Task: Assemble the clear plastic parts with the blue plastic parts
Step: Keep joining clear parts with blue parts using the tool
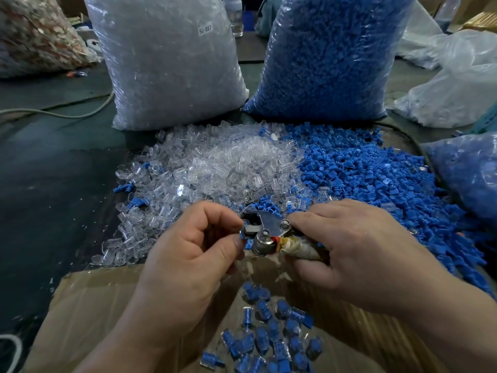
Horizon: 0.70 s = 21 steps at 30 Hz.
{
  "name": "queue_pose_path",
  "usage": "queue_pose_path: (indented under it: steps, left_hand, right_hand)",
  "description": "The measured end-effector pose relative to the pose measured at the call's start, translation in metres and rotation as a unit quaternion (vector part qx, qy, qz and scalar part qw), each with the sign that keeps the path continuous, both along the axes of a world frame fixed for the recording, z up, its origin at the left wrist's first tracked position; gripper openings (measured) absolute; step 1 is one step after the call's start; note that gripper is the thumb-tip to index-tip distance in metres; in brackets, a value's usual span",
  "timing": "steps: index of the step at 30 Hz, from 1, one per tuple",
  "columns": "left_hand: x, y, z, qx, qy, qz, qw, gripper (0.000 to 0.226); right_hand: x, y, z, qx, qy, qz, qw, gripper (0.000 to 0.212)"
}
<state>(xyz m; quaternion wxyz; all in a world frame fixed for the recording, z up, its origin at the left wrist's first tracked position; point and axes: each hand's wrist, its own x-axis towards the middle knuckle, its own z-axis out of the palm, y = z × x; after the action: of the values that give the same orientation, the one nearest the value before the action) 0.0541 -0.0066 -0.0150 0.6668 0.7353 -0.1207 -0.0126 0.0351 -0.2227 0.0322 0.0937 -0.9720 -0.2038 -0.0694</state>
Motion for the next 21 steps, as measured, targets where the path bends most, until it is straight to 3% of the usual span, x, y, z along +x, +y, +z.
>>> queue_pose_path:
  steps: [9, 12, 16, 21]
  left_hand:
    - [-0.0010, -0.0014, 0.0002, 0.018, -0.017, 0.006, 1.000, 0.017]
    - [-0.0011, -0.0010, -0.0004, 0.018, -0.025, 0.007, 0.999, 0.007]
    - [0.0007, 0.0005, -0.0033, 0.034, -0.033, 0.001, 0.999, 0.019]
    - [0.0021, 0.0032, -0.0071, 0.044, -0.049, -0.007, 0.998, 0.019]
  right_hand:
    - [-0.0003, 0.0003, -0.0037, -0.004, -0.018, -0.006, 1.000, 0.043]
    - [0.0000, 0.0004, -0.0045, -0.001, -0.014, -0.007, 1.000, 0.044]
    - [0.0007, 0.0004, -0.0044, 0.001, -0.023, -0.004, 1.000, 0.044]
    - [0.0002, -0.0004, -0.0046, 0.004, -0.031, -0.002, 1.000, 0.042]
